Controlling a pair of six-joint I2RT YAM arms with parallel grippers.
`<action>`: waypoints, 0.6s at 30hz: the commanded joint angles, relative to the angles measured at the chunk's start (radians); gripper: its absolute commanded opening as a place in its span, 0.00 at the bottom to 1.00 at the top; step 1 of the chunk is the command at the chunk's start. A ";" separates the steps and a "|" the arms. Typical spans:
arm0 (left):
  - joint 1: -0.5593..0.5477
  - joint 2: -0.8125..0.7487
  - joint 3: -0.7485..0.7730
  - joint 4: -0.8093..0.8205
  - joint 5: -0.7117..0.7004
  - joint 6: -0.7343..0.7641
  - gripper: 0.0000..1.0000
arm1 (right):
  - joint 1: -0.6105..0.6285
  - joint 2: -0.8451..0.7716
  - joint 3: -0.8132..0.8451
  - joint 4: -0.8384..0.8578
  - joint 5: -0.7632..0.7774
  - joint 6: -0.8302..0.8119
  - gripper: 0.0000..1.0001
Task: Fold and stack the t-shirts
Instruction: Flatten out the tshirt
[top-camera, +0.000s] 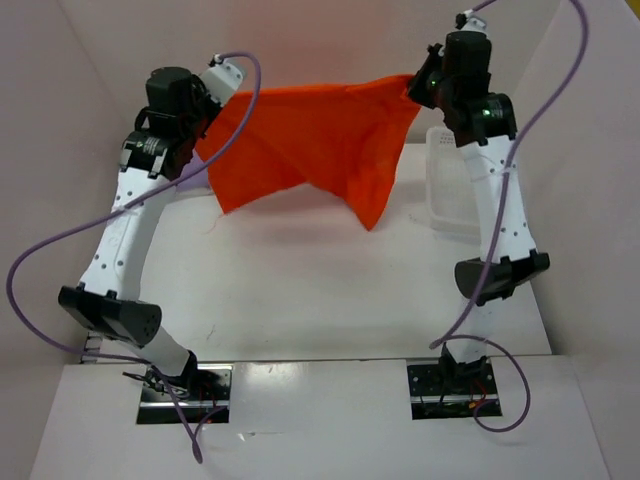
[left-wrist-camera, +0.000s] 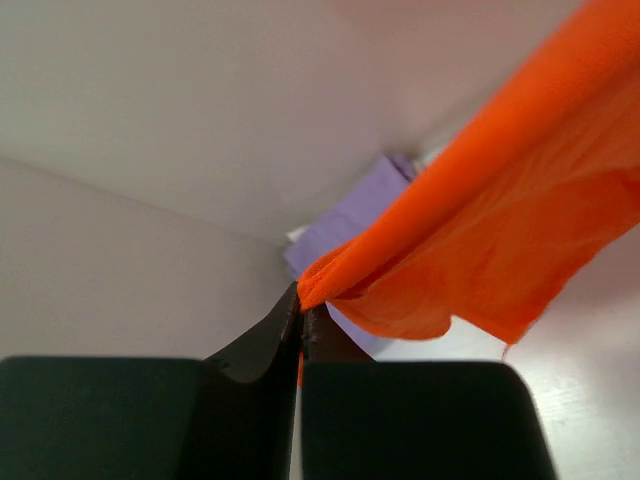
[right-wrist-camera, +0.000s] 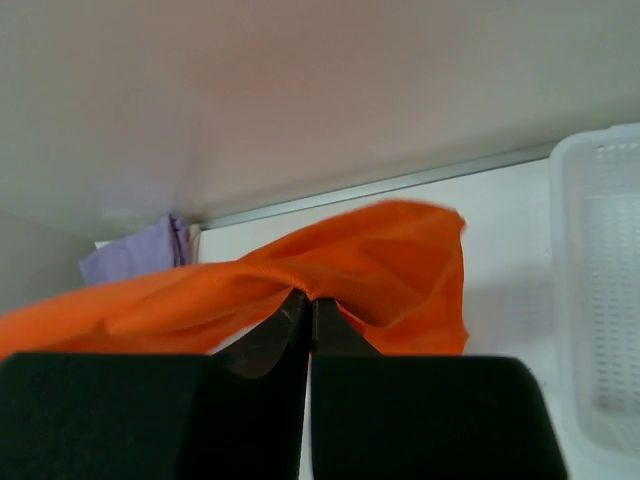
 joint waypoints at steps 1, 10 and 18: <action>0.002 -0.050 0.037 -0.019 -0.095 0.042 0.00 | 0.011 -0.051 0.016 -0.159 0.066 -0.050 0.00; 0.002 -0.330 -0.319 -0.145 -0.051 0.084 0.00 | 0.083 -0.435 -0.439 -0.145 0.131 -0.068 0.00; 0.002 -0.614 -0.816 -0.393 0.205 0.130 0.00 | 0.240 -0.778 -1.255 -0.148 -0.062 0.236 0.00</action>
